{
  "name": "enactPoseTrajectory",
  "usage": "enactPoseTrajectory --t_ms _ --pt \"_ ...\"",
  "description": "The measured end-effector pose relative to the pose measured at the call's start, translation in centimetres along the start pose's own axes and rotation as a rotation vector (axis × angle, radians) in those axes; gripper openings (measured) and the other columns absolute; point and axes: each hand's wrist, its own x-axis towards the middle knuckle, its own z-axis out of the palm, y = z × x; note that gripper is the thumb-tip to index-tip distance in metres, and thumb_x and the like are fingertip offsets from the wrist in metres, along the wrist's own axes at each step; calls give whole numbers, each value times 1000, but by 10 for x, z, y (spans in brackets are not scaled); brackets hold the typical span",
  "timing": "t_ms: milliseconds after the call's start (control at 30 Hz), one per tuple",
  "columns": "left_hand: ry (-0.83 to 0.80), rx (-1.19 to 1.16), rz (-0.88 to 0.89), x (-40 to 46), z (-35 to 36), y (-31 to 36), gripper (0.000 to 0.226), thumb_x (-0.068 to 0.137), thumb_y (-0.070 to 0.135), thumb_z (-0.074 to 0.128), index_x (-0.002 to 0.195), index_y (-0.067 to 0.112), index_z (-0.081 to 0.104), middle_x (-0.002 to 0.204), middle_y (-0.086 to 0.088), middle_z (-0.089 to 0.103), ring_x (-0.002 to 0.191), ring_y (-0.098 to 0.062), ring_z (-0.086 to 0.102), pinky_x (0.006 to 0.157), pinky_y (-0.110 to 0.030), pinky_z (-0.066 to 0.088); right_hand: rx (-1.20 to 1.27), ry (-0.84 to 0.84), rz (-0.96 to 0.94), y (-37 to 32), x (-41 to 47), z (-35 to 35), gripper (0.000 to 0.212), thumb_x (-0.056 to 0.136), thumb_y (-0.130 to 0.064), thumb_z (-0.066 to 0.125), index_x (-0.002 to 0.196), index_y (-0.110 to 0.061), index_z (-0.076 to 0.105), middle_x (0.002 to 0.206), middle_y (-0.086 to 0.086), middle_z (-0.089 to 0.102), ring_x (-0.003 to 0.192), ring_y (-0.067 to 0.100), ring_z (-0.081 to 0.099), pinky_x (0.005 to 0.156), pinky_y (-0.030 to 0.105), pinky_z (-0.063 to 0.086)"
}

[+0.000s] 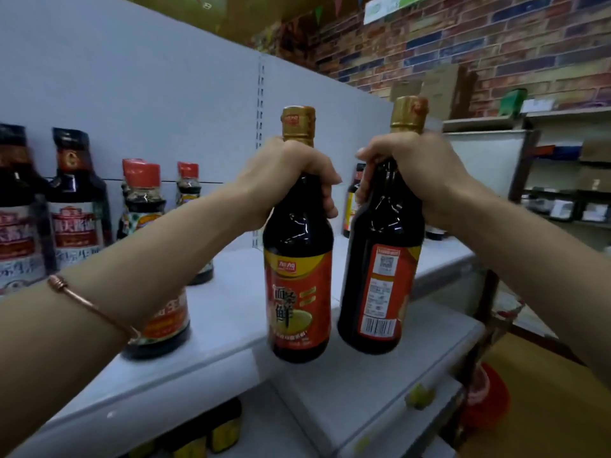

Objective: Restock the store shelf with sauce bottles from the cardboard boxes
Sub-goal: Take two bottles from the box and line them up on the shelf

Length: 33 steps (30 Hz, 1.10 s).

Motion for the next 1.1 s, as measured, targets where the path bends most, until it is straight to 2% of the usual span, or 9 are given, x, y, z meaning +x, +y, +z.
enactPoseTrajectory --t_ms 100,267,400,567,733,867,933,1000,1100 --pt "70 52 -69 20 -3 -12 21 70 0 60 50 4 60 54 -15 60 58 -33 64 72 -38 58 61 -96 -9 17 36 4 19 80 -11 63 63 -4 59 58 11 62 57 28 62 63 36 54" --pt "294 145 -65 42 -15 -21 28 72 -1 60 45 6 61 55 -16 61 60 -34 64 68 -36 57 194 -275 -19 52 88 28 15 77 -7 63 63 -2 57 54 13 58 53 30 59 58 34 52" --pt "456 219 -161 50 -24 -33 30 72 1 62 43 8 64 57 -17 63 64 -35 66 69 -38 59 317 -434 34 80 114 51 17 77 -3 62 61 -2 55 51 12 54 49 27 55 56 36 51" --pt "643 348 -274 48 -34 -55 45 80 2 60 35 8 61 49 -12 61 52 -25 65 60 -34 58 385 -580 27 107 130 85 19 79 -1 61 61 -3 55 48 8 53 46 25 52 53 33 49" --pt "812 370 -133 35 -33 -54 11 72 -6 61 62 -2 60 52 -14 58 51 -30 60 71 -51 57 371 -571 -28 127 141 115 25 73 -8 67 49 -10 60 54 12 61 52 29 60 69 50 56" --pt "847 522 -116 37 -40 -56 13 75 -2 62 63 -2 61 56 -17 63 54 -36 64 62 -39 57 319 -489 -94 128 145 133 21 69 -22 68 59 -4 65 61 16 67 61 39 66 71 57 57" --pt "854 576 -84 37 -43 -59 5 78 1 62 76 -3 63 61 -19 67 59 -37 67 64 -41 58 265 -446 -143 128 144 139 29 74 -26 67 62 1 67 60 12 69 63 33 68 70 50 57" --pt "876 591 -40 38 -45 -64 12 82 7 64 92 3 59 74 -20 69 63 -29 70 68 -41 59 262 -430 -151 127 143 140 31 82 -28 65 61 -4 67 59 7 69 59 25 68 67 41 58" --pt "920 713 4 27 -42 -78 30 84 29 70 105 19 50 90 -1 68 75 -6 68 68 -20 57 310 -456 -185 133 140 141 26 86 -29 65 65 -14 61 59 0 66 59 19 69 67 43 58"
